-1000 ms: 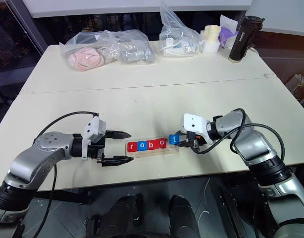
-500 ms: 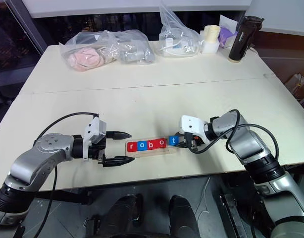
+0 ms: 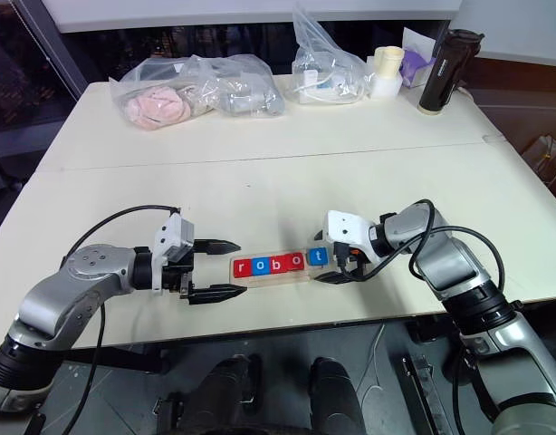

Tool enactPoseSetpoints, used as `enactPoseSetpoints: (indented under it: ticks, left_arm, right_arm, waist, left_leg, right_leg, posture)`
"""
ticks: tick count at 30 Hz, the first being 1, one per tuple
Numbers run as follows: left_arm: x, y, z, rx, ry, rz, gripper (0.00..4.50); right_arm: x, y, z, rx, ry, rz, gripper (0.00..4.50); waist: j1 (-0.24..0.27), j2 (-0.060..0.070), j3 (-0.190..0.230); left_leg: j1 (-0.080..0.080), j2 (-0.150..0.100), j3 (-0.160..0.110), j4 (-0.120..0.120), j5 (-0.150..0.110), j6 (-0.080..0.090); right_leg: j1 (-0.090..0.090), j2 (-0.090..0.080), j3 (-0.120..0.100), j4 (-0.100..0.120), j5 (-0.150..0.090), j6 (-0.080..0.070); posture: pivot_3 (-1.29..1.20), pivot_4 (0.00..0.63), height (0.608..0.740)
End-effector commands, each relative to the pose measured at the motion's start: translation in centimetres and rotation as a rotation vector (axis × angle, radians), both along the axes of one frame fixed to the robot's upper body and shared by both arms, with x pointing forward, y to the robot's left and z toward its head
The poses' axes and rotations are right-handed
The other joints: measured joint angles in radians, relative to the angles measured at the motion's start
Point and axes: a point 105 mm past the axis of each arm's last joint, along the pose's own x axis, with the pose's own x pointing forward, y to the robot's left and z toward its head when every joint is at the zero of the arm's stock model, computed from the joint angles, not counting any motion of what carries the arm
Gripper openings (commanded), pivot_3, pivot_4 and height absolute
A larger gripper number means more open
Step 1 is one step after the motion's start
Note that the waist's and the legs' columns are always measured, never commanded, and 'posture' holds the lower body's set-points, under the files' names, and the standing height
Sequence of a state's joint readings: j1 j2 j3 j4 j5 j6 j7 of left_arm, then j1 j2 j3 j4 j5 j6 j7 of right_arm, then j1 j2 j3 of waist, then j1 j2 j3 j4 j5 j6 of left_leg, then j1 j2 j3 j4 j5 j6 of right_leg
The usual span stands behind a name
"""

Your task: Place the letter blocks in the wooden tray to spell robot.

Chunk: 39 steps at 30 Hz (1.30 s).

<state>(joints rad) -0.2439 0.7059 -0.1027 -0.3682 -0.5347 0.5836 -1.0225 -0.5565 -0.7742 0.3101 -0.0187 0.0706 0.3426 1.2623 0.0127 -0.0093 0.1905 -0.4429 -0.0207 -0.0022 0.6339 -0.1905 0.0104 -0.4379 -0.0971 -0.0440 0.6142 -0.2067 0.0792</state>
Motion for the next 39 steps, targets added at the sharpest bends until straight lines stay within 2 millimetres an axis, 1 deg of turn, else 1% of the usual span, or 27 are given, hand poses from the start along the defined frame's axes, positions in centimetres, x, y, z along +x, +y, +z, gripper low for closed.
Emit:
enactPoseSetpoints:
  ticks: [1, 3, 5, 10, 13, 20, 24, 28, 32, 35, 37, 39]
  left_arm:
    - [-0.4, -0.5, 0.9, -0.014, -0.038, -0.027, 4.5]
    - [-0.4, -0.5, 0.9, -0.013, -0.039, -0.028, 4.5]
    - [-0.4, -0.5, 0.9, -0.013, -0.038, -0.029, 4.5]
    - [-0.5, -0.4, 0.8, -0.004, -0.037, -0.032, 4.5]
    - [-0.5, -0.4, 0.8, -0.002, -0.038, -0.034, 4.5]
    - [-0.6, -0.5, 0.8, -0.002, -0.038, -0.033, 4.5]
    - [-0.6, -0.4, 0.8, -0.001, -0.037, -0.031, 4.5]
    - [-0.6, -0.5, 0.7, -0.003, -0.036, -0.028, 4.5]
    - [-0.7, -0.5, 0.6, -0.004, -0.034, -0.026, 4.5]
    - [-0.7, -0.5, 0.6, -0.005, -0.033, -0.026, 4.5]
    - [-0.7, -0.6, 0.6, -0.006, -0.032, -0.025, 4.5]
    - [-0.7, -0.6, 0.6, -0.007, -0.033, -0.026, 4.5]
  right_arm:
    - [1.0, -0.5, 2.9, 0.01, -0.104, -0.018, 4.48]
    - [1.6, -1.6, 3.3, -0.022, -0.139, -0.045, 4.48]
    - [1.9, -2.7, 3.3, -0.065, -0.165, -0.062, 4.48]
    - [3.4, -3.5, 4.0, -0.051, -0.216, -0.126, 4.48]
    - [3.8, -3.3, 3.7, -0.049, -0.228, -0.134, 4.48]
    - [3.6, -2.1, 2.5, -0.034, -0.212, -0.106, 4.48]
    - [3.5, -1.3, 2.5, -0.021, -0.206, -0.084, 4.48]
    - [3.2, -0.9, 2.5, -0.017, -0.2, -0.067, 4.48]
    - [3.0, -0.8, 2.9, -0.013, -0.207, -0.063, 4.48]
    - [3.1, -1.2, 3.7, -0.01, -0.218, -0.076, 4.48]
    - [3.0, -1.6, 3.6, -0.019, -0.216, -0.083, 4.48]
    - [2.7, -2.1, 3.2, -0.04, -0.208, -0.085, 4.48]
  waist:
    - [0.0, 0.0, 0.0]
    - [0.0, 0.0, 0.0]
    - [0.003, 0.0, 0.0]
    - [-0.003, 0.0, 0.0]
    - [-0.002, 0.0, 0.0]
    - [0.0, 0.0, 0.0]
    - [0.0, 0.0, 0.0]
    - [-0.001, 0.0, 0.0]
    - [-0.001, 0.0, 0.0]
    - [0.0, 0.0, 0.0]
    - [0.0, 0.0, 0.0]
    - [0.0, 0.0, 0.0]
  left_leg:
    - [0.0, 0.0, 0.0, 0.0, 0.0, 0.0]
    - [0.0, 0.0, 0.0, 0.0, 0.0, 0.0]
    - [0.0, 0.0, 0.0, 0.0, 0.0, 0.0]
    - [0.0, 0.0, 0.001, 0.0, 0.0, 0.0]
    - [0.001, 0.0, 0.0, 0.0, 0.0, 0.0]
    - [0.0, 0.0, 0.001, 0.001, 0.0, 0.0]
    - [0.001, 0.0, 0.0, 0.001, 0.0, 0.0]
    - [0.001, 0.0, 0.0, 0.001, 0.0, 0.0]
    - [0.001, 0.0, 0.0, 0.001, 0.0, 0.0]
    - [0.001, 0.0, 0.0, 0.001, 0.0, 0.0]
    - [0.001, 0.0, 0.0, 0.001, 0.0, 0.0]
    - [0.001, 0.0, 0.0, 0.001, 0.0, 0.0]
  right_leg:
    - [0.0, 0.0, 0.0, 0.0, 0.0, 0.0]
    - [0.0, 0.0, 0.0, 0.0, 0.0, 0.0]
    - [0.0, 0.0, 0.0, 0.0, 0.0, 0.0]
    - [0.0, 0.0, 0.0, 0.0, 0.0, 0.0]
    - [0.0, 0.0, 0.0, 0.001, 0.0, 0.0]
    - [0.0, 0.0, 0.0, 0.001, 0.0, 0.0]
    - [0.001, 0.0, 0.0, 0.001, 0.0, 0.0]
    - [0.001, 0.0, 0.0, 0.001, 0.0, 0.0]
    - [0.001, 0.0, 0.0, 0.001, 0.0, 0.0]
    - [0.001, 0.0, 0.0, 0.001, 0.0, 0.0]
    - [0.001, 0.0, 0.0, 0.001, 0.0, 0.0]
    - [0.001, 0.0, 0.0, 0.001, 0.0, 0.0]
  posture:
    - [0.0, 0.15, 0.725]
    - [0.0, 0.15, 0.725]
    - [0.0, 0.15, 0.725]
    - [0.0, 0.15, 0.725]
    - [0.0, 0.15, 0.725]
    - [0.0, 0.15, 0.725]
    - [0.0, 0.15, 0.725]
    - [0.0, 0.15, 0.725]
    - [0.0, 0.15, 0.725]
    - [0.0, 0.15, 0.725]
    - [0.0, 0.15, 0.725]
    - [0.0, 0.15, 0.725]
